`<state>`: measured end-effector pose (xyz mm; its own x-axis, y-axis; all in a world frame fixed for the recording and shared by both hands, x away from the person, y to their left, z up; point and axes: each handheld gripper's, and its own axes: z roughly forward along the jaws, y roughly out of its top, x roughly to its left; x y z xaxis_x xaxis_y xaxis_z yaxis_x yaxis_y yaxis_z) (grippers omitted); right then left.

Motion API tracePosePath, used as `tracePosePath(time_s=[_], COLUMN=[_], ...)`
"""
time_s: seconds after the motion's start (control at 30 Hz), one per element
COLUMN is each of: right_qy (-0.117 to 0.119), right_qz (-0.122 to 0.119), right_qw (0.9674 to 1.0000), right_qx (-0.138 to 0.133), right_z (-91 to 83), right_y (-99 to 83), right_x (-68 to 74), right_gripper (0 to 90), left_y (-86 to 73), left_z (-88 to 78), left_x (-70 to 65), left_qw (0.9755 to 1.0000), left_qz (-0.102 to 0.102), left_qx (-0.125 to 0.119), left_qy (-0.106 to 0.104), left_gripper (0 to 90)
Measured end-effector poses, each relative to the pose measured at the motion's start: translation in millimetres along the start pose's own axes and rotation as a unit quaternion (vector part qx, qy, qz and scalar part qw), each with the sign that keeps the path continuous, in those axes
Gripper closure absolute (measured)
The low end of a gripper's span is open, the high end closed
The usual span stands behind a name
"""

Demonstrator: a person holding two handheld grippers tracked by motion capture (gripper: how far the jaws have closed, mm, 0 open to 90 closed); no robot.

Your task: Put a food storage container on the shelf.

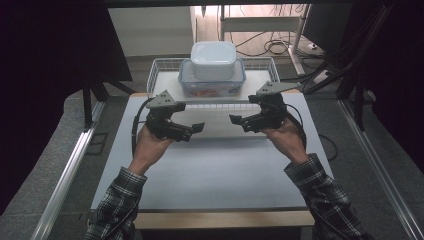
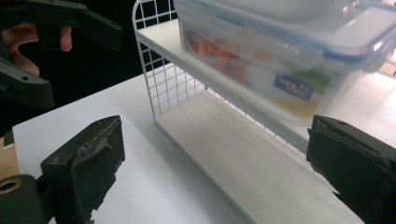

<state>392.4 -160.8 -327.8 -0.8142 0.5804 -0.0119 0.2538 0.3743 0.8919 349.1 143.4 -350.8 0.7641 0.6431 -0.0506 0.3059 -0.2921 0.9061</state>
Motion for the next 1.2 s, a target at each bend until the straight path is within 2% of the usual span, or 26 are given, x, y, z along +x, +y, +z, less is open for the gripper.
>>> tracePosePath(time_s=[0.23,0.43,0.53,0.73,0.9,1.2], right_qy=[0.003,0.004,0.004,0.0,-0.004,0.002], right_qz=[0.008,0.006,0.002,-0.004,-0.013,-0.009], right_qw=[1.0,0.9999,0.9999,0.9999,0.9997,0.9997], right_qx=[0.002,0.015,0.015,0.013,0.02,0.023], right_z=[-6.0,-9.9,-11.1,-12.0,-10.9,-6.7], right_y=[-14.9,-23.2,-29.0,-41.2,-53.0,-72.5], right_x=[0.0,4.0,7.5,14.9,21.2,27.4], right_gripper=[1.4,0.6,0.6,0.5,0.3,0.3], left_y=[-9.3,-16.3,-20.4,-31.1,-43.5,-65.4], left_z=[1.0,2.8,3.6,6.8,9.2,10.5], left_x=[-10.7,-18.9,-24.0,-32.7,-35.8,-38.3], left_qw=[1.0,0.9999,0.9999,0.9999,0.9999,0.9998], left_qz=[0.009,0.012,0.01,0.013,0.002,-0.014], left_qx=[0.004,0.009,0.004,0.007,0.008,0.012], left_qy=[-0.001,-0.002,-0.007,-0.004,-0.011,0.002], left_gripper=[4.1,2.8,2.3,2.1,2.2,2.4])
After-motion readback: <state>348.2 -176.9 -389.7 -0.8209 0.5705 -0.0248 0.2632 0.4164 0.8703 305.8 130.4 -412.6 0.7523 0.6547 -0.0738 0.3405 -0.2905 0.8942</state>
